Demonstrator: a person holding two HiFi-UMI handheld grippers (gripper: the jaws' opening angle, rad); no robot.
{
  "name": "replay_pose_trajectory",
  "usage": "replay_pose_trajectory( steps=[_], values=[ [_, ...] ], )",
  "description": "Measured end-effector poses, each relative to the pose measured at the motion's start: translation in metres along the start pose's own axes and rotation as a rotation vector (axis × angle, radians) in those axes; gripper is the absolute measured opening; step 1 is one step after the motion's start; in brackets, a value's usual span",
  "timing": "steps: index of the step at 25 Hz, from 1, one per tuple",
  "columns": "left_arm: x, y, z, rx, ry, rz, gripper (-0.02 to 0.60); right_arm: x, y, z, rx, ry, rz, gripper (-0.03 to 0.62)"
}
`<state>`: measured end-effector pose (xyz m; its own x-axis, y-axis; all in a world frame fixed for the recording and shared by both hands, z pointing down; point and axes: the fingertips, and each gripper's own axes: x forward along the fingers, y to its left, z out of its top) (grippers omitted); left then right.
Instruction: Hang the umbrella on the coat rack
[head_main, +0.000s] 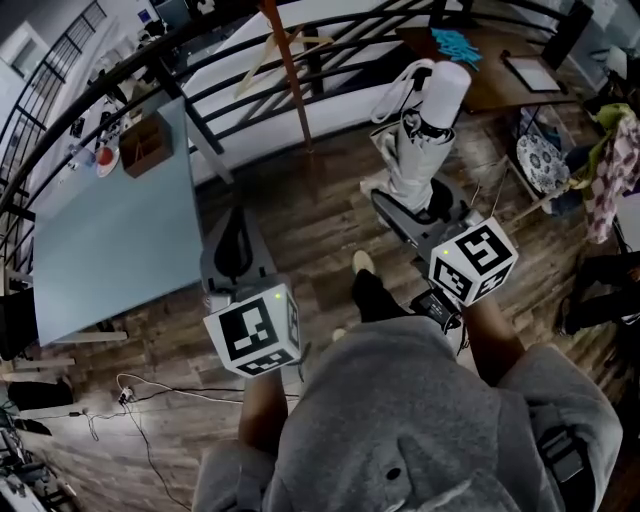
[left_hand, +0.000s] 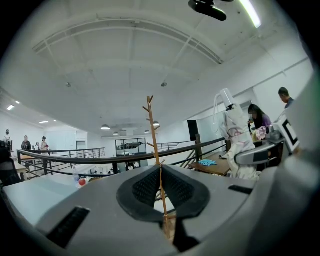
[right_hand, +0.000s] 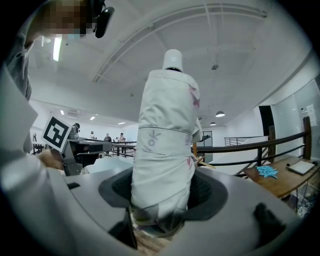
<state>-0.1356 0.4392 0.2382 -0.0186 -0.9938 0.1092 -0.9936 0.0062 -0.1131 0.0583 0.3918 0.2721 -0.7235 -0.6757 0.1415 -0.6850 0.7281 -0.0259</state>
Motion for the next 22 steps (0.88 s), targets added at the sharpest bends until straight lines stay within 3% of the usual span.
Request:
replay_pose_trajectory(
  steps=[22],
  values=[
    [0.158,-0.008,0.020,0.039,0.010,-0.013,0.021,0.106,-0.118,0.014,-0.040,0.014,-0.028,0.273]
  ],
)
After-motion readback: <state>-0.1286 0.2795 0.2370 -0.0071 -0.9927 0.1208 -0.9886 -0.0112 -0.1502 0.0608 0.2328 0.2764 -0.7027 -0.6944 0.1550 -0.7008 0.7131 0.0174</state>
